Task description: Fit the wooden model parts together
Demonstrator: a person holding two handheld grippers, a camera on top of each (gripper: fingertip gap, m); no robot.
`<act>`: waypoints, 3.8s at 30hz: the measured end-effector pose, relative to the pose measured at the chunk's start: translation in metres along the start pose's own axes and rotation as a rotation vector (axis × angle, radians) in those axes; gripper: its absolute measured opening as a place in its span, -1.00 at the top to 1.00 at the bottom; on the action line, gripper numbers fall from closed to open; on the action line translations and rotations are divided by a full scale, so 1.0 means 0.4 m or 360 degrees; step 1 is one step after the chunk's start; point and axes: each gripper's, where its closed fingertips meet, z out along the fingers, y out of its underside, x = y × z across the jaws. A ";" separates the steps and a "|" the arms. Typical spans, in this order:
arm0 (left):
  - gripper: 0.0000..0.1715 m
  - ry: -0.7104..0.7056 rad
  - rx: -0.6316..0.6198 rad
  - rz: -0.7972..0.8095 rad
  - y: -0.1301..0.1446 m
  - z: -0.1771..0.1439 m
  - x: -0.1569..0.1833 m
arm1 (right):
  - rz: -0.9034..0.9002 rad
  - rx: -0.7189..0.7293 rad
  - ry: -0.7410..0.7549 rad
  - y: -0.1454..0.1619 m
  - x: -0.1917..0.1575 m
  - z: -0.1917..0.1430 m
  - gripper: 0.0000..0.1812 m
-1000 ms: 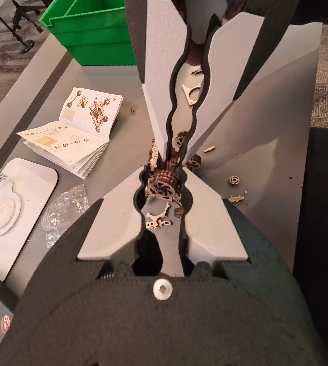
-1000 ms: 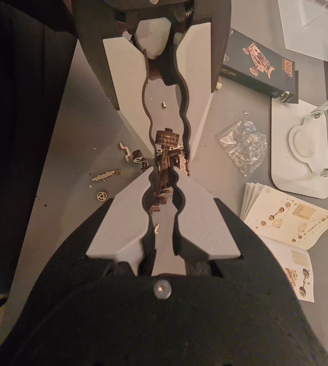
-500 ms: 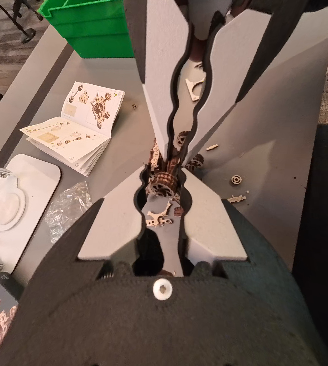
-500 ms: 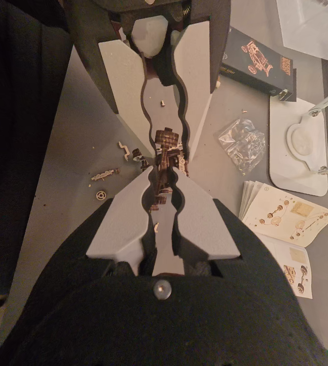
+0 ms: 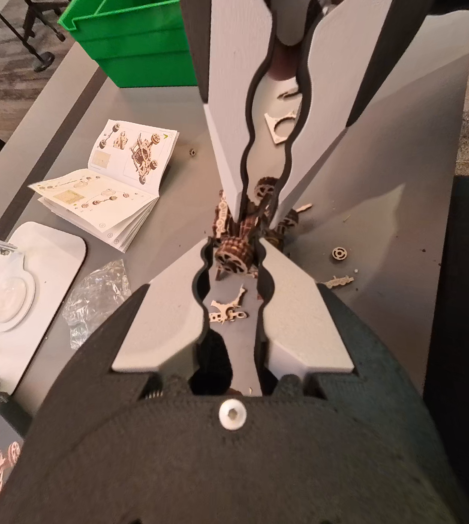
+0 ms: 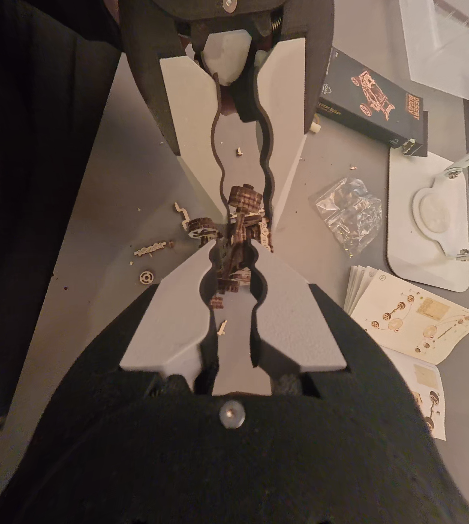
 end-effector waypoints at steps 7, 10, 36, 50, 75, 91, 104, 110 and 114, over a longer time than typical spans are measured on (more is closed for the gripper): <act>0.70 -0.0002 0.0093 -0.0038 -0.006 -0.019 0.005 | 0.0000 0.0008 0.0046 0.006 0.001 -0.003 0.83; 0.63 -0.0010 0.0182 -0.0035 -0.028 -0.036 0.010 | -0.0014 0.0030 0.0072 0.002 -0.002 -0.003 0.89; 0.79 -0.0302 0.0415 0.0026 -0.037 -0.045 0.020 | 0.0088 0.0121 0.0009 0.003 -0.005 -0.009 0.84; 0.36 0.0151 0.0466 -0.0186 -0.034 -0.091 -0.006 | 0.0175 0.0170 0.0105 -0.010 -0.022 -0.060 0.69; 1.00 0.1277 0.0401 -0.0495 -0.039 0.048 -0.003 | 0.0628 0.0202 0.0414 0.043 0.018 -0.032 0.70; 1.00 0.1066 0.0618 -0.1373 -0.015 0.072 -0.104 | 0.0774 0.0305 0.0232 0.055 0.110 -0.008 0.76; 0.94 0.0922 0.0600 -0.1401 -0.017 0.045 -0.069 | 0.0840 0.0190 0.0678 0.135 0.112 -0.091 0.59; 0.94 0.0808 0.0575 -0.1189 -0.017 0.055 -0.087 | 0.1123 0.0508 0.0462 0.102 0.057 -0.094 0.80; 0.94 0.0768 0.0555 -0.1097 -0.027 0.070 -0.081 | 0.1203 0.0617 0.0459 0.095 0.072 -0.064 0.86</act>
